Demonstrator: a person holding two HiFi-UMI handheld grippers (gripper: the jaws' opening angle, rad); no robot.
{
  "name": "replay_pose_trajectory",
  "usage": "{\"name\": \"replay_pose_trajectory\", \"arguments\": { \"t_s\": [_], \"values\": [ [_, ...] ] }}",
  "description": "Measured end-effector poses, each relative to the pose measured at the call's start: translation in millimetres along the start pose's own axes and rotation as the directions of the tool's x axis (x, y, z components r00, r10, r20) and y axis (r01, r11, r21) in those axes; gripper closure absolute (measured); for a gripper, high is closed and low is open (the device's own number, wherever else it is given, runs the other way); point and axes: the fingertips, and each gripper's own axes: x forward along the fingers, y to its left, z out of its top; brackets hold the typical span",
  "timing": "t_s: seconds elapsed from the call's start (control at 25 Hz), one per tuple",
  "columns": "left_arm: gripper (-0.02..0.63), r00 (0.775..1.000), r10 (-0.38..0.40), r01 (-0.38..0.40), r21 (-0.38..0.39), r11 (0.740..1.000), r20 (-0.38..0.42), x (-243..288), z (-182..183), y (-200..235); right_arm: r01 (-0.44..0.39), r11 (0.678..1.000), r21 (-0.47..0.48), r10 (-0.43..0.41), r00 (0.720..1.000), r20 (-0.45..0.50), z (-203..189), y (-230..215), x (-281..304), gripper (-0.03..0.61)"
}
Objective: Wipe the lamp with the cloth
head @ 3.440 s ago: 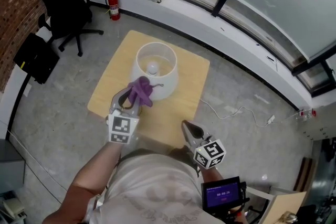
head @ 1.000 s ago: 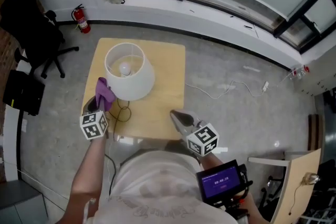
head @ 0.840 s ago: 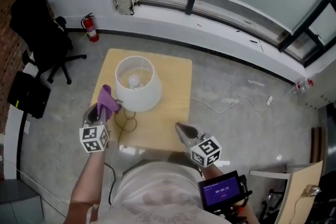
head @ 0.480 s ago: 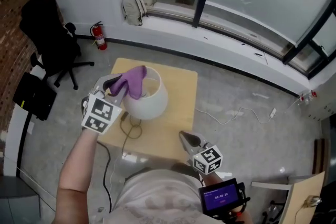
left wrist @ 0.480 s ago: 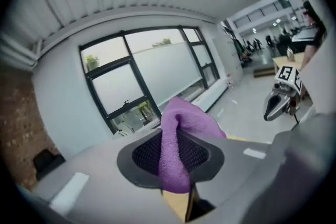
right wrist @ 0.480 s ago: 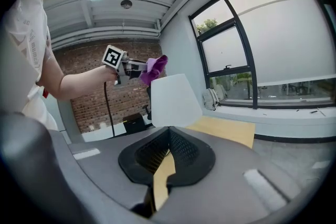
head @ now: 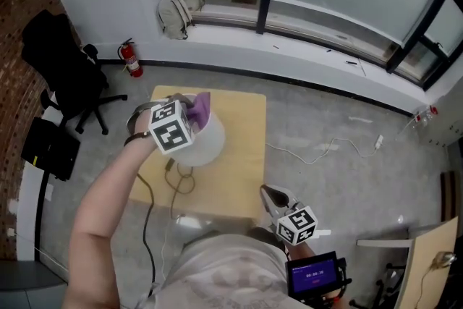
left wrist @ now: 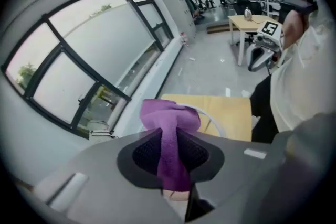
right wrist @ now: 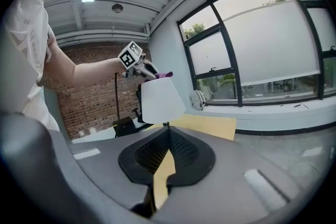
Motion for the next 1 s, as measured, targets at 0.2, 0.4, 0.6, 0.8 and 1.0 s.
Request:
{"name": "replay_pose_trajectory", "arguments": {
  "t_s": [0.2, 0.4, 0.6, 0.8, 1.0],
  "values": [
    [0.541, 0.966, -0.196, 0.204, 0.036, 0.978, -0.171, -4.3, -15.6, -22.8, 0.028, 0.999, 0.029, -0.028, 0.999, 0.015, -3.2, -9.9, -15.3, 0.565],
    [0.54, 0.974, -0.016, 0.017, 0.004, 1.0, -0.225, -14.8, -22.1, 21.4, -0.002, 0.999, 0.037, 0.001, 1.0, 0.028, -1.5, -5.8, -16.4, 0.565],
    [0.54, 0.979, 0.181, -0.193, -0.128, 0.973, -0.099, -42.0, -0.1, 45.2, -0.056, 0.998, 0.021, 0.055, 0.998, 0.042, 4.0, -19.1, -14.4, 0.565],
    [0.54, 0.926, 0.378, -0.351, -0.344, 0.871, 0.011, -93.2, 10.2, 53.5, -0.121, 0.993, -0.002, 0.121, 0.99, 0.074, 27.6, -45.8, -13.9, 0.565],
    [0.54, 0.873, 0.484, -0.364, -0.582, 0.727, 0.059, -125.8, 3.4, 31.7, -0.177, 0.984, -0.035, 0.18, 0.979, 0.099, 50.1, -70.2, -18.3, 0.565]
  ]
}}
